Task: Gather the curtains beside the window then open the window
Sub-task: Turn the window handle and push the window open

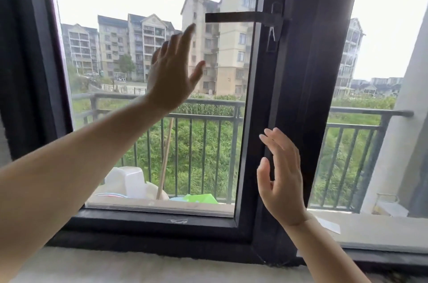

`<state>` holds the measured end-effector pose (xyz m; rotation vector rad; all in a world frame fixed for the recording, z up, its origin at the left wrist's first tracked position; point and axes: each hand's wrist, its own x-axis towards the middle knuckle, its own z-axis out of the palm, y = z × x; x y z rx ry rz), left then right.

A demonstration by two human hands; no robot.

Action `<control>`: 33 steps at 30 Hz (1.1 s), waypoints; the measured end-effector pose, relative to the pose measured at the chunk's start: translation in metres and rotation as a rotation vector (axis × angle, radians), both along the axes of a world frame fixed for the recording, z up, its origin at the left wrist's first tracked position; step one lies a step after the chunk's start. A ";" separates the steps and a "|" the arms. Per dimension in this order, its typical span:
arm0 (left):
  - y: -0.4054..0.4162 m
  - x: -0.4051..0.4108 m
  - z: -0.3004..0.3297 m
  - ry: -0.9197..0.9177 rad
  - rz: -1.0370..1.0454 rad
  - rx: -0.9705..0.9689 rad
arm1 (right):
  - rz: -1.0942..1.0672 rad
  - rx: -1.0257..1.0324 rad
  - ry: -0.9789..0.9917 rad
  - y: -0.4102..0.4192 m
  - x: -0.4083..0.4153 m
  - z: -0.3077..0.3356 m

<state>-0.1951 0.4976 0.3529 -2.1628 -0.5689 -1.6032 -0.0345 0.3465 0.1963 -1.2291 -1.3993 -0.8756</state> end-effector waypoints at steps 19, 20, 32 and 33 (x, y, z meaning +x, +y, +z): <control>0.080 -0.017 -0.060 0.492 0.219 0.479 | -0.487 -0.130 0.108 0.143 -0.043 -0.029; 0.083 -0.015 -0.060 0.484 0.226 0.489 | -0.486 -0.112 0.101 0.148 -0.040 -0.029; 0.146 0.021 -0.061 0.497 0.332 0.441 | -0.276 -0.090 0.063 0.247 0.014 -0.031; 0.153 0.025 -0.062 0.500 0.361 0.447 | -0.255 -0.084 0.061 0.259 0.019 -0.031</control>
